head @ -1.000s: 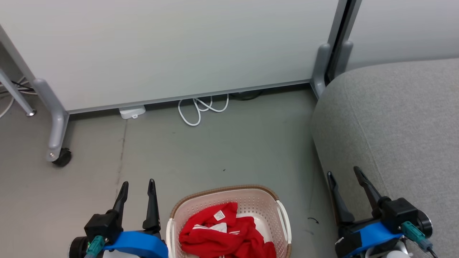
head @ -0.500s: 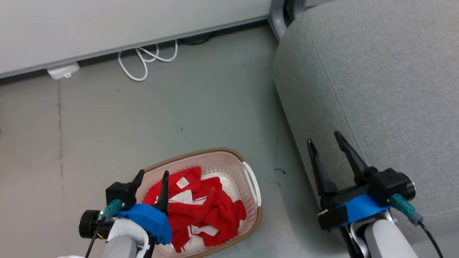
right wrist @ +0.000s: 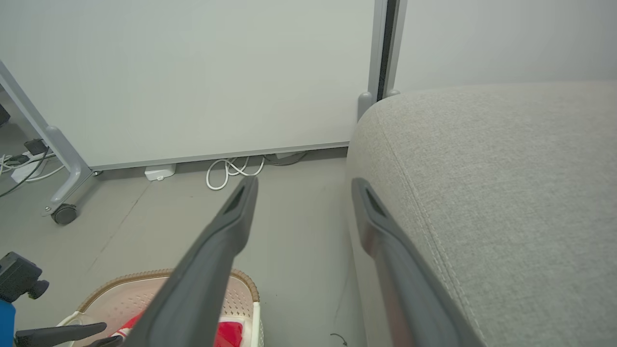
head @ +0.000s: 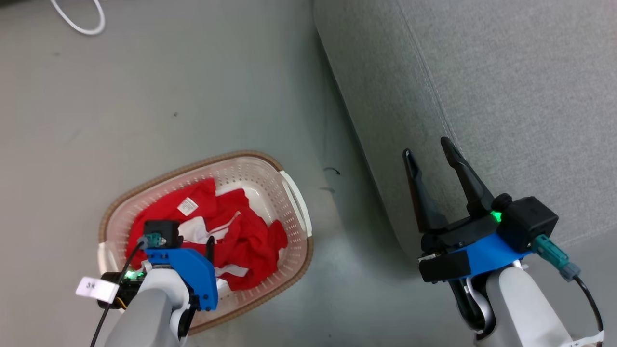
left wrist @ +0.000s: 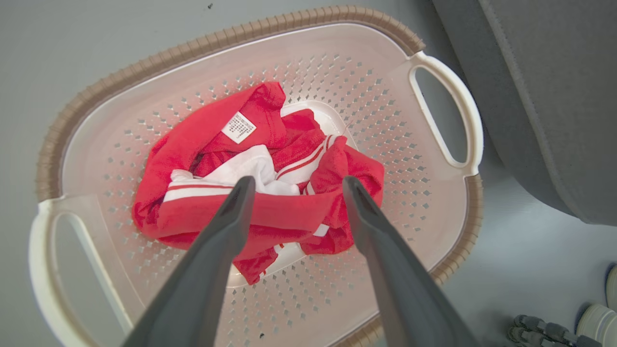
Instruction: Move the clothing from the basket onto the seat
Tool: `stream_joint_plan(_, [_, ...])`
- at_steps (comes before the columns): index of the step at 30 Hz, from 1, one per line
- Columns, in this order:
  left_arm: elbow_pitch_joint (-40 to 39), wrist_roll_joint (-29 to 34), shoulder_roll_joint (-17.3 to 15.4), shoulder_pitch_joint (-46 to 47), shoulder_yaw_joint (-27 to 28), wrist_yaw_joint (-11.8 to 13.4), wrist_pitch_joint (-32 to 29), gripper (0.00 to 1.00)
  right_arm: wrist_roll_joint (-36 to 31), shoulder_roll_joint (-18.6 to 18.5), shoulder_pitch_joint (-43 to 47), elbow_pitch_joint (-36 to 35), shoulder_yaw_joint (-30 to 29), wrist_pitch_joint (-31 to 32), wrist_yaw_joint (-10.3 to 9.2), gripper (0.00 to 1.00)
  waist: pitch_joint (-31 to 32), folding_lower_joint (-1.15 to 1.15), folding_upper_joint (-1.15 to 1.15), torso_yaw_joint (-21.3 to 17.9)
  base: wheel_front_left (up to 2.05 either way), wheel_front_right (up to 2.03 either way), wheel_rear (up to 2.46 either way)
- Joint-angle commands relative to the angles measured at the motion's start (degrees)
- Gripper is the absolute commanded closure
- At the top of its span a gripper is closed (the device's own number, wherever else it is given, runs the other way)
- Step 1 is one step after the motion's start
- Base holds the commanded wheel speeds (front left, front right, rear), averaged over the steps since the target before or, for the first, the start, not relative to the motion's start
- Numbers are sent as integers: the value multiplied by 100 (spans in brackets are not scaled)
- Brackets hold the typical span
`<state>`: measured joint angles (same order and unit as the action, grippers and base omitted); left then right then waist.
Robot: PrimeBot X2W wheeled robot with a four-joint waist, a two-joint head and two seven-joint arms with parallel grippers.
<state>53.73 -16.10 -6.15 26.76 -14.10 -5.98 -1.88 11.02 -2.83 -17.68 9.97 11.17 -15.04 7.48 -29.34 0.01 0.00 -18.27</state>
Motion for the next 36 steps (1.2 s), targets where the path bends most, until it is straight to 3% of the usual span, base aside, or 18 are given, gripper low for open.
stream_joint_plan(1, [124,-58,6,186,62,111,-105,0,58,-9,-110,-39,-20,-20,3,0,-300,-1,0,-178,0,0,0])
stream_joint_plan(11, [760,-122,-10,733,209,816,-384,0,228,-10,-215,-185,36,-21,3,0,-777,-1,0,-289,0,0,0])
stream_joint_plan(25, [1389,-243,48,1097,298,1616,-712,0,349,-10,-342,-209,89,-21,3,0,-1084,-1,0,-242,0,0,0])
stream_joint_plan(31, [1551,-352,35,1203,373,1775,-778,0,386,-10,-375,-253,119,-21,3,0,-1210,-1,0,-251,0,0,0])
stream_joint_plan(36, [1611,-388,-12,1287,337,1683,-686,0,386,-10,-393,-222,110,-21,3,0,-1236,-1,0,-218,0,0,0])
